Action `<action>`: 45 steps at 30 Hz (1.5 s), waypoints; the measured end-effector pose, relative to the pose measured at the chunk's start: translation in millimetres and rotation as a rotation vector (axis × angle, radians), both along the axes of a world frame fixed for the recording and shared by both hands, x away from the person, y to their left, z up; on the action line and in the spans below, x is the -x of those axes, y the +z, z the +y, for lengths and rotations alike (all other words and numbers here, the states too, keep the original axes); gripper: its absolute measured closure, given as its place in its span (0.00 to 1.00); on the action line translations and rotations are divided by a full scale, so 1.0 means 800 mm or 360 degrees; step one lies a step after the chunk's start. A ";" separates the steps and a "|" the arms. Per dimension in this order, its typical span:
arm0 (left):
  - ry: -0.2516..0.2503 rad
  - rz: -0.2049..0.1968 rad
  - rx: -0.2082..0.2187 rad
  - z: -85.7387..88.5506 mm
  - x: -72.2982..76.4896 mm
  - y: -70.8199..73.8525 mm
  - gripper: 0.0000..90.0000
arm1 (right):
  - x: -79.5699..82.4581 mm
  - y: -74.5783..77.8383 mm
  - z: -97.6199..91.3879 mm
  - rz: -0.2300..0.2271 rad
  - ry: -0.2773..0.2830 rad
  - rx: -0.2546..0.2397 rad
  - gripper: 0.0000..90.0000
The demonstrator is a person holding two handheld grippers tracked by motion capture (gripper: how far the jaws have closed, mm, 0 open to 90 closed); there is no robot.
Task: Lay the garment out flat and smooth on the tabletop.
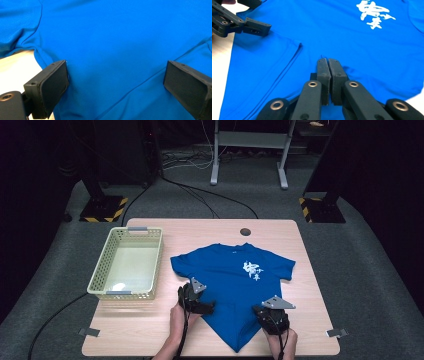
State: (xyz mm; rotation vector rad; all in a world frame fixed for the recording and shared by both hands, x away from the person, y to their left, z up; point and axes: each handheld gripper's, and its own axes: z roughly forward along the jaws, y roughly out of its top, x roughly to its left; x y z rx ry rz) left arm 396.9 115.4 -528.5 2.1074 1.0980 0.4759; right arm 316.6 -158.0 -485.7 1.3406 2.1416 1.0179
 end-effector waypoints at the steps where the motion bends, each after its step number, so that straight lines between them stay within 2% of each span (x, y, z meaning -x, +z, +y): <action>1: 0.0000 0.0002 0.0001 0.000 0.000 0.000 0.06 | 0.000 0.000 0.000 0.0000 0.0000 0.0000 0.98; 8: 0.0000 0.0002 0.0001 0.000 0.000 0.000 0.06 | 0.010 0.001 -0.012 0.0001 -0.0030 -0.0005 0.98; 18: 0.0002 0.0002 0.0001 0.000 0.000 0.000 0.06 | 0.017 -0.001 -0.018 0.0009 -0.0049 -0.0004 0.98; 30: 0.0004 0.0001 0.0004 0.000 0.000 0.000 0.06 | 0.022 0.005 -0.025 0.0001 -0.0068 0.0008 0.98; 45: 0.0005 0.0002 0.0004 0.000 0.000 0.000 0.06 | 0.038 0.005 -0.037 0.0007 -0.0114 0.0018 0.98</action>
